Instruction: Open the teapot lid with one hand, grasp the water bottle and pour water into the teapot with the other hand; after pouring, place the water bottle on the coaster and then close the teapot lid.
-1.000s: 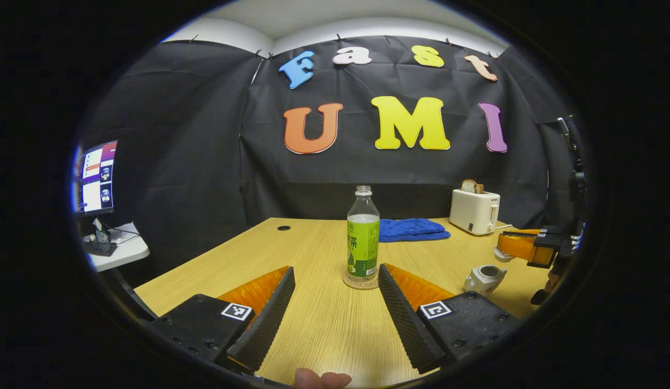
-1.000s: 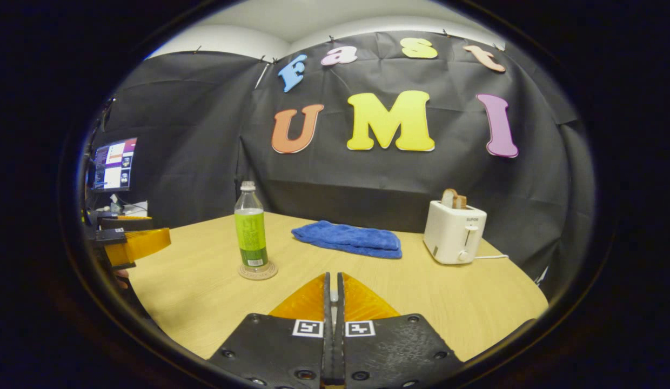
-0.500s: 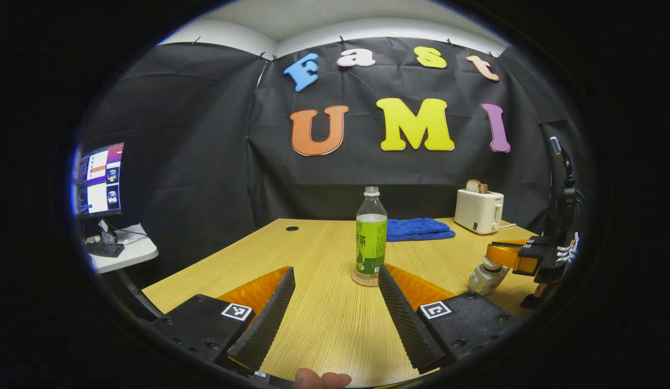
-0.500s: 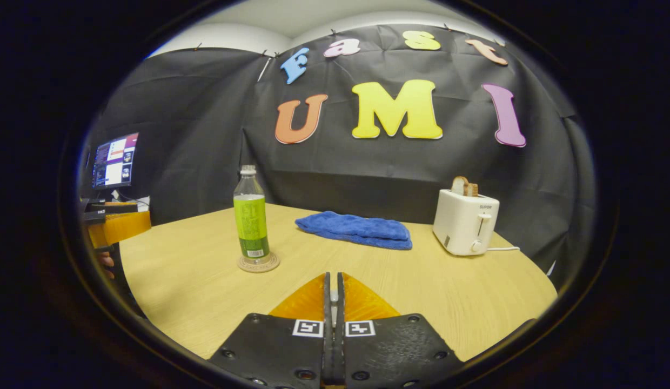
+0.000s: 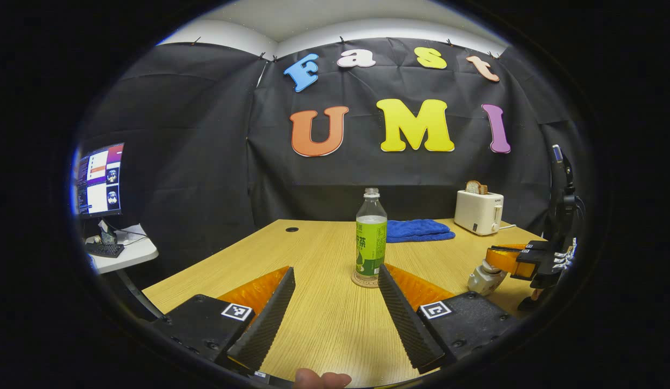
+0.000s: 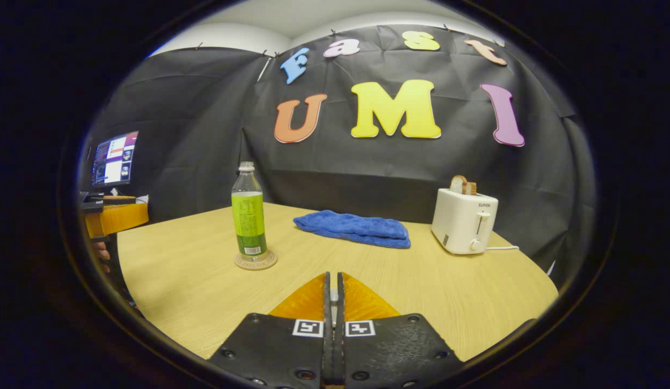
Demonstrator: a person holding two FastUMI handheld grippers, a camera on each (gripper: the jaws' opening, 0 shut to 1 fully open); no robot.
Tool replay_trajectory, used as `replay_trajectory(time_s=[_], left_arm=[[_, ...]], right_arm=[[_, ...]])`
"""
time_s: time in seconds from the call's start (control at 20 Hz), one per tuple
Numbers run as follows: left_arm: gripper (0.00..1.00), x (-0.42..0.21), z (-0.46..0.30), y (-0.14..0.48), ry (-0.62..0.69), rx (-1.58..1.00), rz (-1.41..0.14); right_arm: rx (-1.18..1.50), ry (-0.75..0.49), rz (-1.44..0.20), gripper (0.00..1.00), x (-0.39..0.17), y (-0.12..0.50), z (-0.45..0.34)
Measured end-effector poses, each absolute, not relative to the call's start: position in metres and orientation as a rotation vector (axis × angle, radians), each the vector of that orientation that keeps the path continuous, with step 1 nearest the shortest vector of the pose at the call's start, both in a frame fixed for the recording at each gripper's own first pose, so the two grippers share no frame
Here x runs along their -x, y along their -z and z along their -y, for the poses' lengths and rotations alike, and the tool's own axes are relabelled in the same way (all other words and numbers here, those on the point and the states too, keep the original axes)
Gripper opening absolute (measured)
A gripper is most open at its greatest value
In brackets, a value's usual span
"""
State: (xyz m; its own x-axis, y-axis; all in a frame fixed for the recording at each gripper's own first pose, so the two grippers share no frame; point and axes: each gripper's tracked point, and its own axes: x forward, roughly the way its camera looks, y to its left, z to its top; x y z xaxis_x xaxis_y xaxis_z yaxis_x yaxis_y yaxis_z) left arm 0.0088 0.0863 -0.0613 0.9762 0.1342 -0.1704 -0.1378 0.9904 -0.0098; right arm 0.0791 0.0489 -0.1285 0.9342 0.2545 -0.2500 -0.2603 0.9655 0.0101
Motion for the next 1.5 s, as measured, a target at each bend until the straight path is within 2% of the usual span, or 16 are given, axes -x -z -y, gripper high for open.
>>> replay_trajectory(time_s=[0.45, 0.6, 0.65, 0.7, 0.8, 0.9, 0.95, 1.0, 1.05, 1.1, 1.5], left_arm=[[0.96, -0.01, -0.077, 0.059, -0.123, 0.007, -0.17], [0.96, -0.009, -0.074, 0.055, -0.12, 0.01, -0.164], [0.96, -0.01, -0.072, 0.054, -0.117, 0.011, -0.162], [0.96, -0.01, -0.072, 0.052, -0.117, 0.01, -0.158], [0.96, -0.008, -0.07, 0.048, -0.114, 0.011, -0.154], [0.96, -0.007, -0.065, 0.039, -0.102, 0.016, -0.141], [0.97, -0.007, -0.062, 0.034, -0.095, 0.015, -0.133], [0.97, -0.008, -0.06, 0.028, -0.091, 0.014, -0.125], [0.96, -0.008, -0.058, 0.021, -0.088, 0.015, -0.114], [0.96, -0.008, -0.053, 0.014, -0.081, 0.018, -0.103], [0.96, -0.002, -0.009, -0.024, -0.025, 0.001, -0.024]], right_arm=[[0.009, -0.247, -0.26, 0.0, -0.076, 0.14, -0.047], [0.011, -0.247, -0.243, 0.05, -0.076, 0.135, -0.048], [0.007, -0.247, -0.232, 0.17, -0.076, 0.131, -0.048], [0.003, -0.244, -0.218, 0.22, -0.075, 0.126, -0.047], [-0.011, -0.234, -0.193, 0.39, -0.073, 0.114, -0.045], [-0.017, -0.217, -0.153, 0.6, -0.068, 0.095, -0.041], [-0.015, -0.202, -0.131, 0.76, -0.065, 0.084, -0.038], [-0.012, -0.184, -0.106, 0.83, -0.061, 0.073, -0.034], [-0.012, -0.171, -0.083, 0.95, -0.057, 0.062, -0.031], [-0.012, -0.16, -0.057, 0.98, -0.051, 0.05, -0.028], [-0.012, -0.037, 0.078, 0.96, 0.001, -0.009, 0.012]])
